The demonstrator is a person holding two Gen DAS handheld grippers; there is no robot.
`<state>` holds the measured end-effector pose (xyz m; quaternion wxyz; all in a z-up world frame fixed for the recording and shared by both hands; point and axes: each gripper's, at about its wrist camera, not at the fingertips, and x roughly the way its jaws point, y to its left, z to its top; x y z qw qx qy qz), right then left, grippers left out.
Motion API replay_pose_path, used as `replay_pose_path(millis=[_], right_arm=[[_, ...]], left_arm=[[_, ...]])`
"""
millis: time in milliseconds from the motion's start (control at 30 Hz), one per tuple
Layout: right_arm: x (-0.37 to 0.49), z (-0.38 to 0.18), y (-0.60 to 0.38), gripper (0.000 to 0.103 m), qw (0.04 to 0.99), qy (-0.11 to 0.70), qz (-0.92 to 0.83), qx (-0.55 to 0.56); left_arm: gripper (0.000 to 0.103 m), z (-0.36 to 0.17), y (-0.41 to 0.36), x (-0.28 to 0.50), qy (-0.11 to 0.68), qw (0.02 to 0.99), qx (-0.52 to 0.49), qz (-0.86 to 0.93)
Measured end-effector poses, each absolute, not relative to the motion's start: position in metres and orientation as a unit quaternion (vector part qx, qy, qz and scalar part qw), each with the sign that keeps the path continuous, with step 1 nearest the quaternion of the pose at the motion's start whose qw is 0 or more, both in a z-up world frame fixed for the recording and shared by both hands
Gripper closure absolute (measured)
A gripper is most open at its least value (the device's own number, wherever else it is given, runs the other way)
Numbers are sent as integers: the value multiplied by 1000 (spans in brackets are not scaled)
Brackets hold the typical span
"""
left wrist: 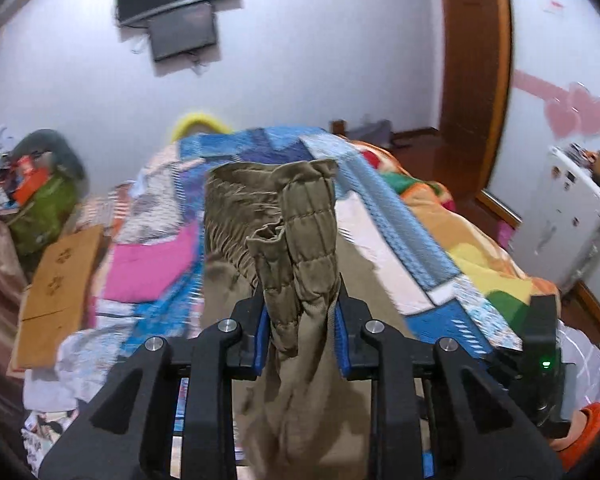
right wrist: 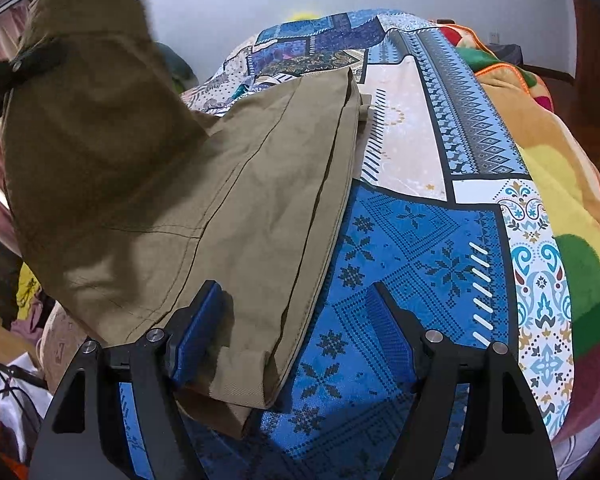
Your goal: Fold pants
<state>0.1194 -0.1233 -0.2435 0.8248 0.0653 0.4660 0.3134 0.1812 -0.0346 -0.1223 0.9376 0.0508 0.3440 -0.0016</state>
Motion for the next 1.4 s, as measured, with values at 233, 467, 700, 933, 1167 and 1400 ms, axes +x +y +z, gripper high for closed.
replay_pose_path(millis=[233,467,700,933,1167,1400], right_arm=[[116,-237,-132,32,826,468,310,60],[105,-228,-160,32,838,460,285,63],[100,-216,-174,32,849,450,268,72],[102,-191,-164,26,860,417,286,65],[122,-178,-143,24,868,392,298,68],[141,-209,-128,24,852,434,281,79]], left_arm=[[76,-164,-61,196,424,903,40,-65],[73,-191,-76,198,458,886,32,-67],[31,-177,-77,181,439,895,33,-74],[22,-147,-25,182,404,914,23,-18],[17,-151,38,211,416,908,44,35],[15,-178,80,275,450,889,57,58]])
